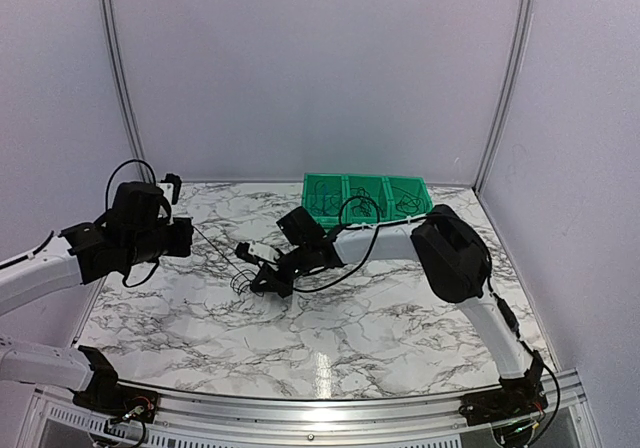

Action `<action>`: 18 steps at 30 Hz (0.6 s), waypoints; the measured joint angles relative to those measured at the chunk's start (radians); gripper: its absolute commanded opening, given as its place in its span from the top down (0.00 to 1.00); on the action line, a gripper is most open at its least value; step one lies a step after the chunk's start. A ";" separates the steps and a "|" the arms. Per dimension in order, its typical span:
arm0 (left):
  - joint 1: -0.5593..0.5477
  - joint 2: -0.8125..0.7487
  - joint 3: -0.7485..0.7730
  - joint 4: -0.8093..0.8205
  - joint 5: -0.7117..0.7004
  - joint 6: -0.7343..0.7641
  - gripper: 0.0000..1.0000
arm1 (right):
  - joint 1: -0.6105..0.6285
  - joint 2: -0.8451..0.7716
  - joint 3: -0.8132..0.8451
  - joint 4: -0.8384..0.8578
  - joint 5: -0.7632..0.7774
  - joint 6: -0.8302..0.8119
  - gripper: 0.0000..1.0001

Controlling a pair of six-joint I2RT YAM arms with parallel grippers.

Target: Untangle the cables

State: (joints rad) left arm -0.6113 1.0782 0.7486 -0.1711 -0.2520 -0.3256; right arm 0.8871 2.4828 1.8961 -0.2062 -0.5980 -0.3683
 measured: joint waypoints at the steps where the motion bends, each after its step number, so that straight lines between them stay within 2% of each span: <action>1: 0.000 -0.018 0.026 -0.039 -0.048 0.001 1.00 | -0.002 -0.016 -0.034 0.003 0.005 0.000 1.00; 5: -0.018 -0.100 0.069 -0.174 -0.171 0.018 1.00 | -0.027 -0.129 -0.134 0.071 0.002 0.002 1.00; 8: -0.021 -0.153 0.075 -0.199 -0.237 0.032 1.00 | -0.066 -0.218 -0.157 0.108 -0.004 0.002 1.00; 12: -0.027 -0.138 0.075 -0.190 -0.251 0.036 1.00 | -0.102 -0.282 -0.186 0.133 -0.019 0.002 0.95; 15: -0.030 -0.105 0.069 -0.177 -0.243 0.029 1.00 | -0.108 -0.285 -0.215 0.113 -0.027 -0.002 0.92; 18: -0.015 -0.071 0.045 -0.169 -0.287 0.014 1.00 | -0.125 -0.272 -0.251 0.000 -0.005 -0.010 0.89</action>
State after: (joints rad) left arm -0.6262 1.0069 0.7940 -0.3401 -0.5392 -0.3119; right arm 0.7620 2.2105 1.6455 -0.2062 -0.6033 -0.3786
